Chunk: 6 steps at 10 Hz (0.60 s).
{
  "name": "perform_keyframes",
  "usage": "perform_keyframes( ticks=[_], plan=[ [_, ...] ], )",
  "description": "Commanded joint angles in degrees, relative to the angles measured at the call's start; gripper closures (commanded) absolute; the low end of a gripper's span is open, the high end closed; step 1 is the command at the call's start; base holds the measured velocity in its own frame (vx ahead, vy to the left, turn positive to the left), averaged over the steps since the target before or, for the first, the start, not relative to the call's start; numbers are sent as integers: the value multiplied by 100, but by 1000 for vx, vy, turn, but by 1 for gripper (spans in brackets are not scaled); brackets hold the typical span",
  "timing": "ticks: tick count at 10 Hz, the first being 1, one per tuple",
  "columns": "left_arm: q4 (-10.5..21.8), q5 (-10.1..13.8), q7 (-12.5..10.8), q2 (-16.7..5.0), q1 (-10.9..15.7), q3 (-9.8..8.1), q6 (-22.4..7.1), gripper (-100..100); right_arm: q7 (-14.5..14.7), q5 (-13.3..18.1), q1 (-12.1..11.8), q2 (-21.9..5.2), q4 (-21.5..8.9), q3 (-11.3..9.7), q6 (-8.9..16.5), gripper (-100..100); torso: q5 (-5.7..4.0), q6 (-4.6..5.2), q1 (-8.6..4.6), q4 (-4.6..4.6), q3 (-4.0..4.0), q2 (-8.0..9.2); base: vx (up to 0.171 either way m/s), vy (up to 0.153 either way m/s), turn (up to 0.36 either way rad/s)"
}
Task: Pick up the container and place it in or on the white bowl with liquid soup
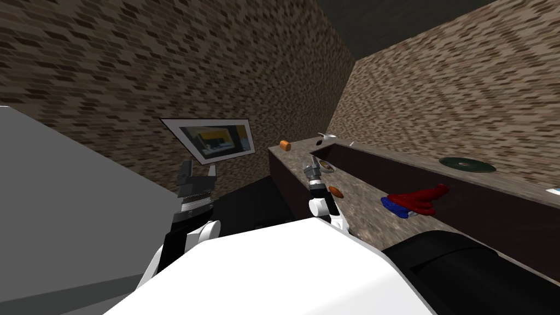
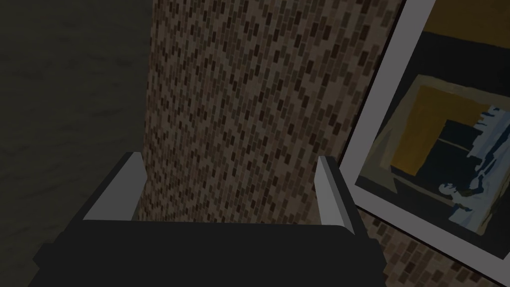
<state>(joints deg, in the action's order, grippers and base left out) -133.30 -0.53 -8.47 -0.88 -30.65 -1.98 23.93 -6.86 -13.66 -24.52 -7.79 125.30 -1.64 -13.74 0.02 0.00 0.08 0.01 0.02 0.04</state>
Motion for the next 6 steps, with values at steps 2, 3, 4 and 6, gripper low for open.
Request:
perform_keyframes(
  ticks=[2,3,4,6],
  plan=[
    [0,0,0,0,0,0,0,0,-219,-156,6,-67,-38,42,373,-100,0,0,1,0,0,1,-13,24,-21],
    [0,0,0,0,0,0,0,0,-425,-304,52,-118,-114,96,581,-100,0,0,1,0,0,0,-5,31,-31],
    [0,0,0,0,0,0,0,0,-425,-304,52,-118,-114,96,693,-100,0,0,3,0,-1,-2,-6,26,-17],
    [0,0,0,0,0,0,0,0,-645,-459,102,-162,-193,155,980,-100,1,0,4,0,-1,-1,-11,30,-26]
  ],
)
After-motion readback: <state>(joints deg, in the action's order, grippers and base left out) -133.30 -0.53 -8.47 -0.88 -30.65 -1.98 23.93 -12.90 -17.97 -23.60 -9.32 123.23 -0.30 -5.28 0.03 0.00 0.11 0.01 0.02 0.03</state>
